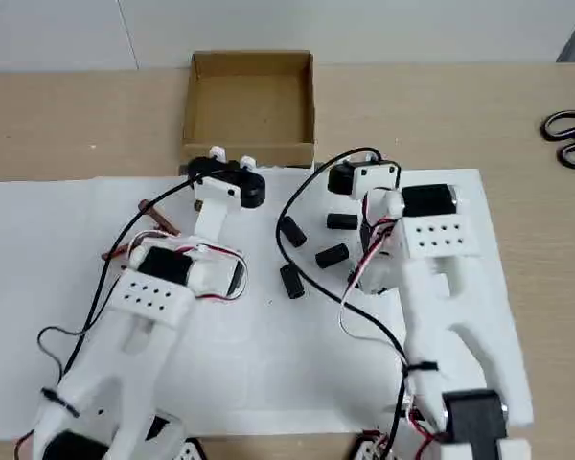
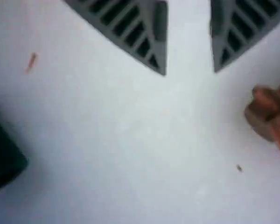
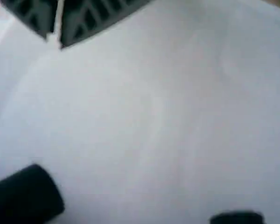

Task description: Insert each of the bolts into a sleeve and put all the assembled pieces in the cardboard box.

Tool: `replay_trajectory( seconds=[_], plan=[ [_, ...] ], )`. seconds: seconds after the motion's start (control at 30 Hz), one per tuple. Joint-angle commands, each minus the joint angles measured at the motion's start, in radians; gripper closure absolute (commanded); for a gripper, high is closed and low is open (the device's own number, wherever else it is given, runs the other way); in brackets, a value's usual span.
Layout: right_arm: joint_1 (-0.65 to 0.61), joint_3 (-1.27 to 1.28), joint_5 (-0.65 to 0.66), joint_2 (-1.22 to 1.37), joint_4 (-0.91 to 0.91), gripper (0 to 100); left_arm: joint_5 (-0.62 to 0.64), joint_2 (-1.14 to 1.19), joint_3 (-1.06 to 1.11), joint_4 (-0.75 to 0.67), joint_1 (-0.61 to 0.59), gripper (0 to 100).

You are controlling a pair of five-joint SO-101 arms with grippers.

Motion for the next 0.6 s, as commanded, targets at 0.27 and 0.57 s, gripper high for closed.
replay_trajectory(
  seconds=[0.27,0.57],
  plan=[
    [-0.004,-0.04,-0.299,0.035,-0.199,99.5,0.005,0.058,0.088,-0.201,-0.015,93],
    [-0.005,0.037,-0.451,0.074,-0.337,99.5,0.071,0.066,0.094,-0.242,-0.104,93]
  ],
)
